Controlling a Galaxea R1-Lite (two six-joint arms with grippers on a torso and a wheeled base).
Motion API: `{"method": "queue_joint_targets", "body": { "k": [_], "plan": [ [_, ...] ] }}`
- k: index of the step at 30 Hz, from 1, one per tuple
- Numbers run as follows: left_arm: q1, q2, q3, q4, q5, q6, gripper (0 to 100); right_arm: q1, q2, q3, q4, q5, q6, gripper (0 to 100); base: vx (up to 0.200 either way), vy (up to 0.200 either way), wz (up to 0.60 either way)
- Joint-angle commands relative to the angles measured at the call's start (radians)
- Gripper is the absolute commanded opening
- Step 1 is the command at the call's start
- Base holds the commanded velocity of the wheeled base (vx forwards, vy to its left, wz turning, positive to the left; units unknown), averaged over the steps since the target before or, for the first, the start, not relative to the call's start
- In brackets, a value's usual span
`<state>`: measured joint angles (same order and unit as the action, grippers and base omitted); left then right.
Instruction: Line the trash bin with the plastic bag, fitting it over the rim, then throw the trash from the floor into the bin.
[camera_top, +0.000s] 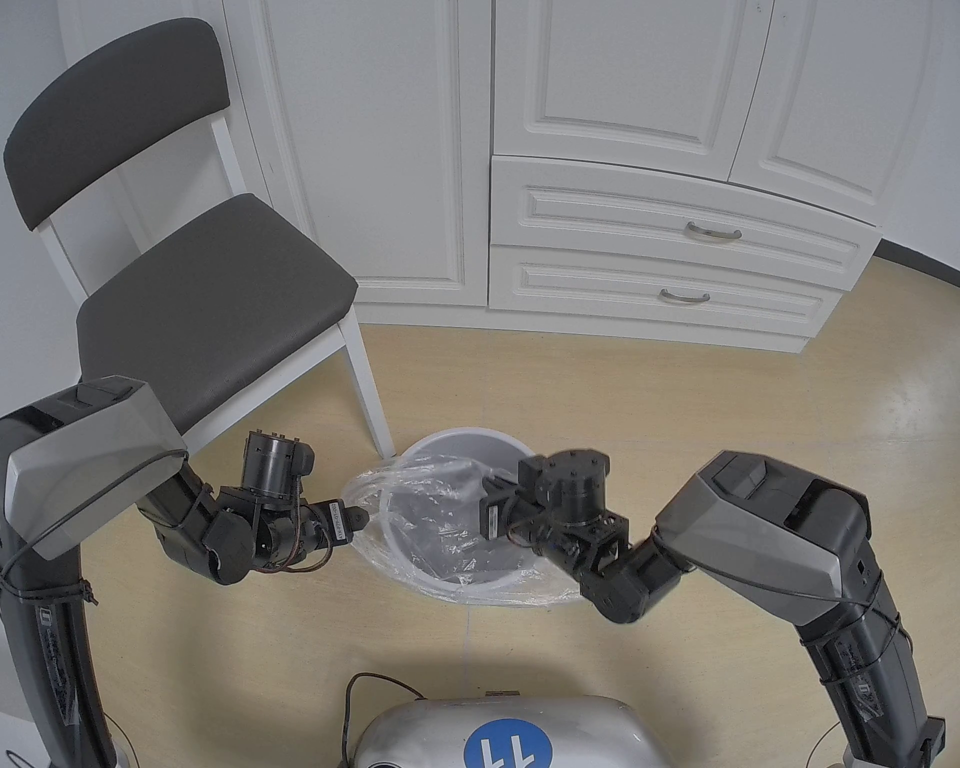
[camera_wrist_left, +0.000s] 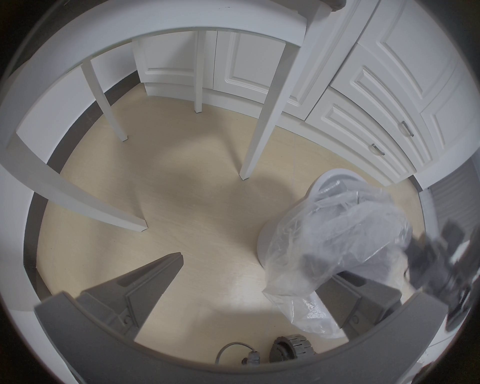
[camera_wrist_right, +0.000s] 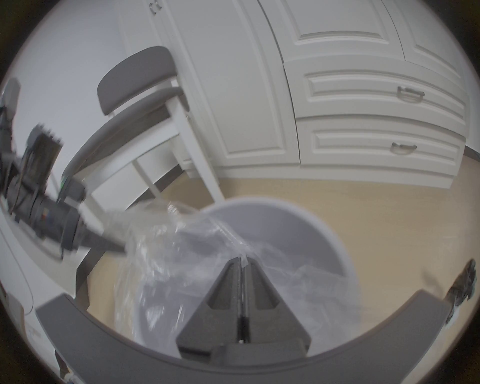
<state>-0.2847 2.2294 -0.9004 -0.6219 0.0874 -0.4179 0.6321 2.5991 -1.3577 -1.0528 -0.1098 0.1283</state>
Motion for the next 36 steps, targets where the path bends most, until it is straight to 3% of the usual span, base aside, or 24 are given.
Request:
{"method": "queue_joint_targets", "body": {
  "k": [1, 3, 7, 12, 16, 22, 23, 36],
  "plan": [
    [0.012, -0.040, 0.067, -0.001, -0.015, 0.067, 100, -0.071, 0.124, -0.529, 0.344, -0.007, 0.001, 0, 0.000, 0.000, 0.00],
    [0.010, -0.043, 0.071, -0.001, -0.015, 0.071, 100, -0.071, 0.182, -0.642, 0.408, -0.008, 0.001, 0, 0.000, 0.000, 0.00],
    [0.009, -0.065, 0.078, -0.001, -0.015, 0.071, 100, -0.075, 0.230, -0.642, 0.412, 0.004, -0.007, 0, 0.000, 0.000, 0.00],
    [0.005, -0.093, 0.086, -0.001, -0.017, 0.071, 100, -0.072, 0.260, -0.642, 0.218, -0.016, -0.004, 0, 0.000, 0.000, 0.00],
    [0.002, -0.102, 0.087, -0.002, -0.015, 0.071, 100, -0.072, 0.251, -0.642, 0.158, -0.073, -0.009, 0, 0.000, 0.000, 0.00],
    [-0.011, -0.111, 0.098, -0.009, -0.015, 0.071, 100, -0.040, 0.234, -0.642, 0.129, -0.088, -0.009, 0, 0.000, 0.000, 0.00],
    [-0.013, -0.111, 0.101, -0.012, -0.015, 0.070, 100, -0.031, 0.231, -0.642, 0.122, -0.090, -0.009, 100, 0.000, 0.000, 0.00],
    [-0.037, -0.111, 0.126, -0.061, -0.012, 0.070, 100, 0.060, 0.124, -0.632, 0.076, -0.117, -0.022, 100, 0.000, 0.000, 0.00]
  ]
}}
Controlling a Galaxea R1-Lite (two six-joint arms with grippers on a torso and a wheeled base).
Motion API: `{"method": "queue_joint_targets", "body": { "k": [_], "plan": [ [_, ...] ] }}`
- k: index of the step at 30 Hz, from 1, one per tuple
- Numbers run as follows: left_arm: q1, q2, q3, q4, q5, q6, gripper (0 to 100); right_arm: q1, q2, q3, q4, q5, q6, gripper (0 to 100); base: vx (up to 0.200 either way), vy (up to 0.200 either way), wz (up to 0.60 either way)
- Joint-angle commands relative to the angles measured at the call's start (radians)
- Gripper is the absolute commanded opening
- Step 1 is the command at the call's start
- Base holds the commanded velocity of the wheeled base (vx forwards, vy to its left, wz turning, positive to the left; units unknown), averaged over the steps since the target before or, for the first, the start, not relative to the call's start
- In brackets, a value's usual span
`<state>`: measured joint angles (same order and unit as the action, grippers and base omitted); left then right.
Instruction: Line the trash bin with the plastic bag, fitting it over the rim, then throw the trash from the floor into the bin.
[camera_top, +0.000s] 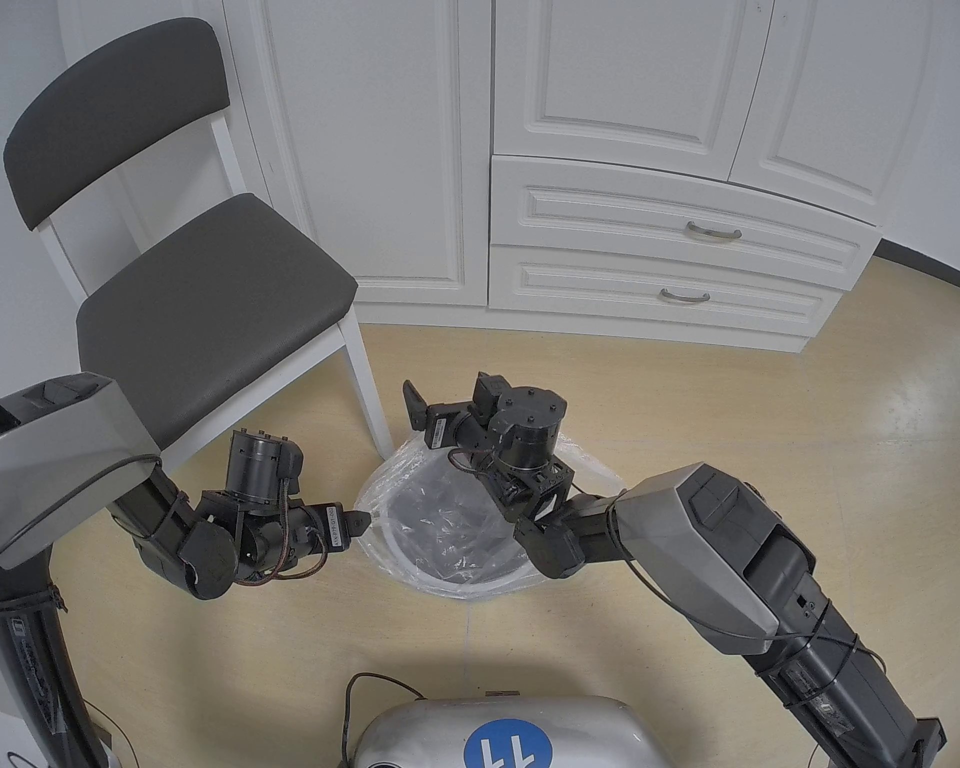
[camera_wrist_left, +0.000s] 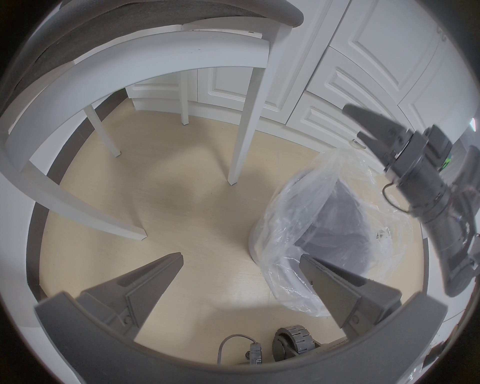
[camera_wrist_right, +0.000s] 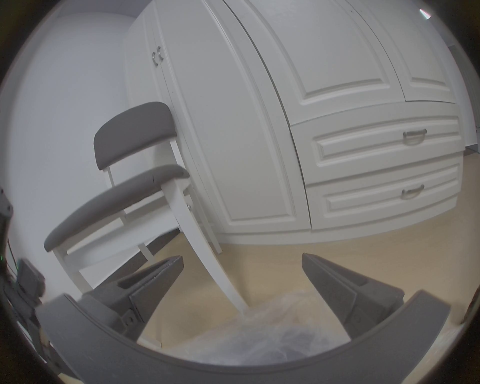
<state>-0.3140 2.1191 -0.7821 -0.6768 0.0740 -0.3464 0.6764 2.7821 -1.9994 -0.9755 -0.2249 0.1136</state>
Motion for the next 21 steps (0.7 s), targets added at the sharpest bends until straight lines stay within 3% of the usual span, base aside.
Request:
{"method": "queue_joint_targets", "body": {
  "k": [1, 4, 8, 9, 13, 18, 21],
  "plan": [
    [-0.017, -0.001, 0.014, -0.018, 0.001, -0.003, 100, 0.017, -0.145, 0.109, 0.009, -0.002, -0.037, 100, 0.000, 0.000, 0.00],
    [-0.030, 0.002, 0.018, -0.041, 0.004, -0.010, 100, 0.011, -0.259, 0.252, 0.021, -0.001, -0.060, 100, 0.000, 0.000, 0.00],
    [-0.043, 0.007, 0.027, -0.122, -0.003, -0.022, 100, -0.023, -0.521, 0.613, 0.118, -0.004, -0.075, 100, 0.000, 0.000, 0.00],
    [-0.043, 0.007, 0.027, -0.122, -0.003, -0.022, 100, -0.023, -0.521, 0.613, 0.118, -0.004, -0.075, 100, 0.000, 0.000, 0.00],
    [-0.050, 0.012, 0.072, -0.253, -0.065, -0.040, 100, -0.090, -0.722, 0.929, 0.117, -0.001, -0.092, 100, 0.000, 0.000, 0.00],
    [-0.069, 0.064, -0.031, -0.248, -0.145, -0.020, 100, -0.090, -0.762, 1.096, 0.077, -0.001, -0.088, 100, 0.000, 0.000, 0.00],
    [-0.071, 0.116, -0.120, -0.178, -0.161, 0.038, 100, -0.090, -0.737, 1.151, 0.014, -0.002, -0.088, 100, 0.000, 0.000, 0.00]
  ]
}}
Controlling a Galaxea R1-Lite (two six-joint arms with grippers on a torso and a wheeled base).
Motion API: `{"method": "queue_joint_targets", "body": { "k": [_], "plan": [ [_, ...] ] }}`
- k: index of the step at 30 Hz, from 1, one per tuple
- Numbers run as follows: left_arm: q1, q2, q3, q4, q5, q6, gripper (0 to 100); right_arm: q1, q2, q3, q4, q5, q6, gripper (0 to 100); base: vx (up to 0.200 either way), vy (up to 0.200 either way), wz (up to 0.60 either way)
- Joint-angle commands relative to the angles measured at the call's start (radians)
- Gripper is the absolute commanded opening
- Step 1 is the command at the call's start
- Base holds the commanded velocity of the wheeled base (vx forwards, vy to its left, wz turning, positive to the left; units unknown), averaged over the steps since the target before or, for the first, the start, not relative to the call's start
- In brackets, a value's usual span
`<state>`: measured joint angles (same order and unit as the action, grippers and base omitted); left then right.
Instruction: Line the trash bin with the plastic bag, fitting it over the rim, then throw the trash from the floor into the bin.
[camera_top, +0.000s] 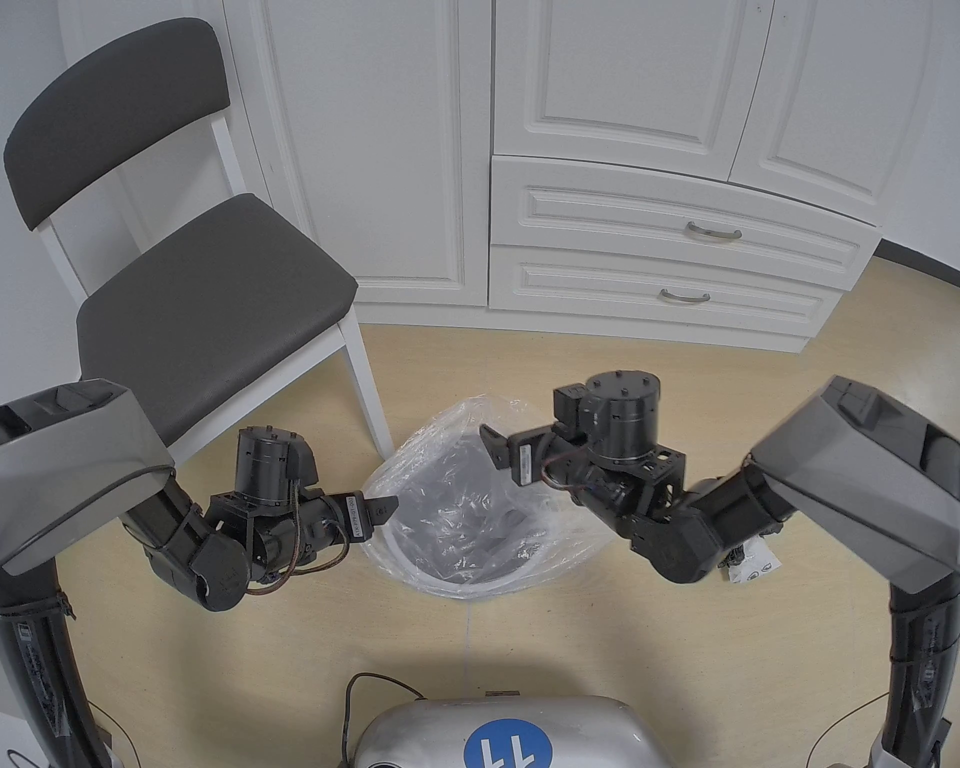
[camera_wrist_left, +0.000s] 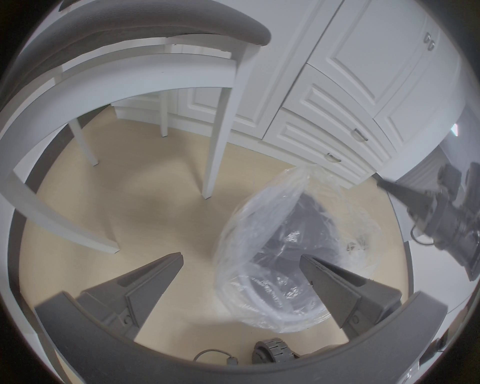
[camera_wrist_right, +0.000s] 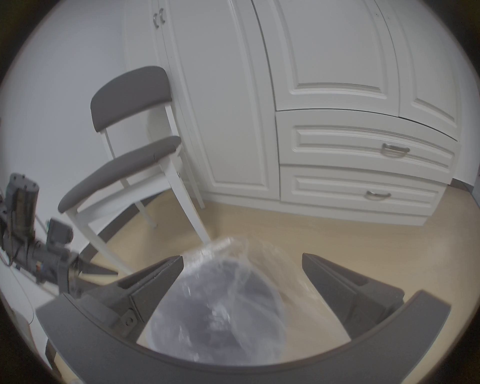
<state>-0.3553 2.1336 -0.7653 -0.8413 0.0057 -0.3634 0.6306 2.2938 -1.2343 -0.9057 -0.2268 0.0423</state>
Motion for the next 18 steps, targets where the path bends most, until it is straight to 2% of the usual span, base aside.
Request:
{"method": "queue_joint_targets", "body": {
  "k": [1, 8, 13, 18],
  "plan": [
    [-0.028, 0.111, -0.164, 0.025, -0.095, 0.081, 100, -0.046, -0.237, 0.401, -0.078, -0.002, -0.016, 100, 0.000, 0.000, 0.00],
    [-0.024, 0.144, -0.270, 0.194, -0.079, 0.096, 100, -0.091, -0.211, 0.467, -0.108, 0.001, -0.025, 100, 0.000, 0.000, 0.00],
    [-0.014, 0.158, -0.342, 0.307, 0.034, 0.087, 100, -0.098, -0.208, 0.490, -0.108, 0.004, -0.039, 100, 0.000, 0.000, 0.00],
    [0.015, 0.149, -0.370, 0.301, 0.086, 0.052, 100, -0.098, -0.166, 0.484, -0.110, 0.004, -0.039, 100, 0.000, 0.000, 0.00]
  ]
}}
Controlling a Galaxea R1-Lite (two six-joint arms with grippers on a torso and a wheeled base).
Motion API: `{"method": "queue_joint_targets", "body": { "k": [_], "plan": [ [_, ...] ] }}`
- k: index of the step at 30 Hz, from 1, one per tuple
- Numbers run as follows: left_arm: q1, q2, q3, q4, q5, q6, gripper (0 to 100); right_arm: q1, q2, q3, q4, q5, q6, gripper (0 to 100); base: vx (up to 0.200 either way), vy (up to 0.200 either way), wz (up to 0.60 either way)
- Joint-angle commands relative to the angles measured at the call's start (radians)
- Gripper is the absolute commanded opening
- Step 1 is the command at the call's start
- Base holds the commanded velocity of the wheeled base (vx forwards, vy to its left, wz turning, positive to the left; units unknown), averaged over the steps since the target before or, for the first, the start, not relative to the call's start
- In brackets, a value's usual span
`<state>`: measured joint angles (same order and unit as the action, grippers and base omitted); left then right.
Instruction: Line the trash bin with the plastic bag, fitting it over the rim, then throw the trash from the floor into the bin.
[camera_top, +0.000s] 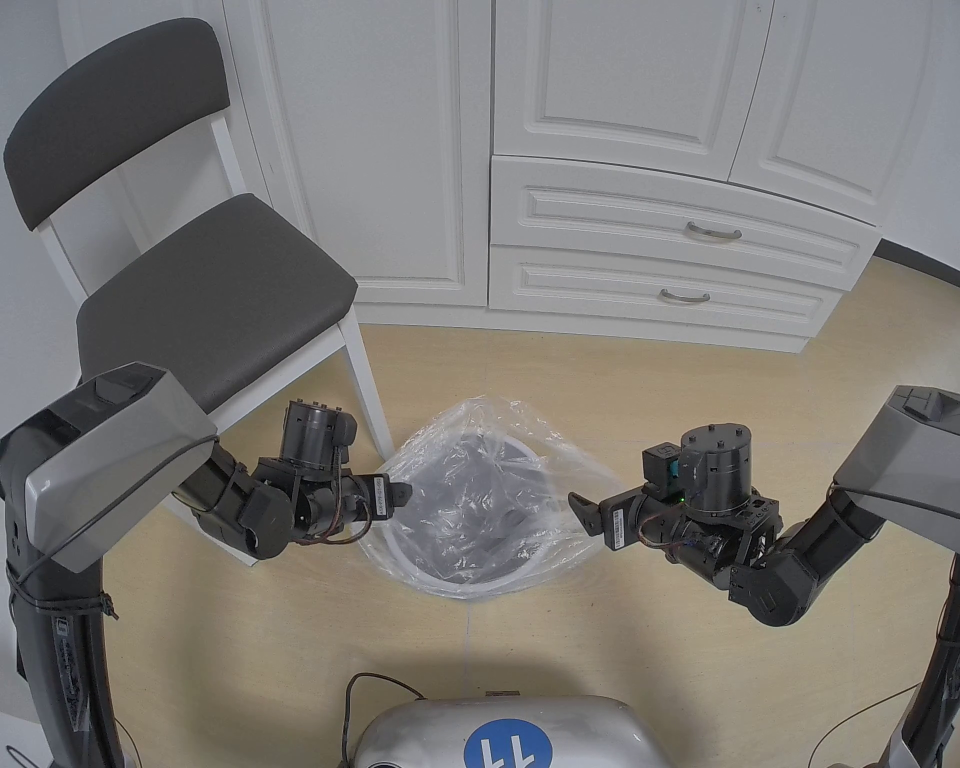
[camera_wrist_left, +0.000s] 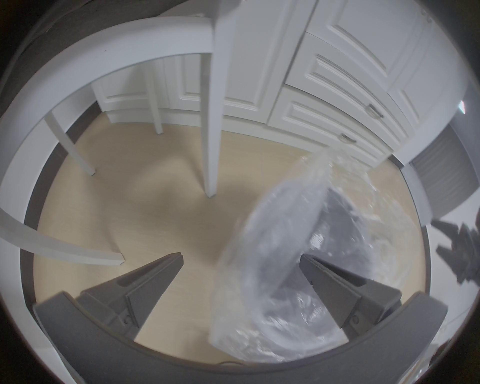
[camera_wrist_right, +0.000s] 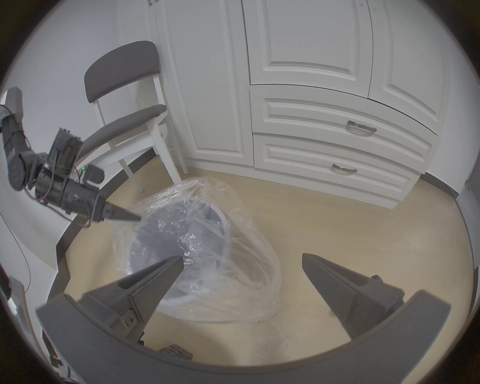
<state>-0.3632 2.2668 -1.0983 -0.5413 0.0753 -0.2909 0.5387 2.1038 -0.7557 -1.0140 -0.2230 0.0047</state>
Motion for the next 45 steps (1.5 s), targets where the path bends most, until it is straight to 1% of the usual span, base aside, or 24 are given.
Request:
{"method": "queue_joint_targets", "body": {
  "k": [1, 8, 10, 13, 18, 21, 23, 29, 34, 37, 45],
  "plan": [
    [0.030, 0.014, -0.043, 0.003, 0.018, -0.031, 100, -0.006, 0.044, -0.001, -0.003, 0.001, -0.002, 100, 0.000, 0.000, 0.00],
    [0.059, 0.040, -0.071, 0.000, 0.029, -0.028, 100, -0.006, 0.093, -0.022, -0.005, -0.004, 0.003, 100, 0.000, 0.000, 0.00],
    [0.064, 0.053, -0.092, 0.004, 0.043, -0.030, 100, -0.008, 0.097, -0.025, -0.005, -0.004, 0.003, 100, 0.000, 0.000, 0.00],
    [0.081, 0.089, -0.137, 0.001, 0.092, -0.030, 100, -0.022, 0.117, -0.048, -0.006, -0.004, 0.008, 100, 0.000, 0.000, 0.00],
    [0.102, 0.100, -0.169, 0.000, 0.107, -0.033, 100, -0.046, 0.166, -0.076, -0.052, -0.007, 0.005, 100, 0.000, 0.000, 0.00],
    [0.112, 0.099, -0.181, 0.000, 0.107, -0.034, 100, -0.062, 0.188, -0.093, -0.054, -0.036, -0.003, 100, 0.000, 0.000, 0.00],
    [0.110, 0.099, -0.180, -0.002, 0.107, -0.034, 100, -0.065, 0.197, -0.109, -0.055, -0.056, -0.002, 100, 0.000, 0.000, 0.00],
    [0.101, 0.091, -0.173, -0.005, 0.106, -0.045, 100, -0.063, 0.199, -0.131, -0.060, -0.056, 0.008, 100, 0.000, 0.000, 0.00],
    [0.093, 0.092, -0.180, -0.006, 0.106, -0.068, 100, -0.066, 0.255, -0.171, -0.124, -0.058, 0.008, 100, 0.000, 0.000, 0.00],
    [0.087, 0.100, -0.184, -0.011, 0.106, -0.082, 100, -0.085, 0.294, -0.200, -0.147, -0.058, 0.006, 100, 0.000, 0.000, 0.00],
    [0.078, 0.154, -0.212, -0.069, 0.106, -0.106, 100, -0.128, 0.370, -0.270, -0.146, -0.052, 0.009, 100, 0.000, 0.000, 0.00]
  ]
}}
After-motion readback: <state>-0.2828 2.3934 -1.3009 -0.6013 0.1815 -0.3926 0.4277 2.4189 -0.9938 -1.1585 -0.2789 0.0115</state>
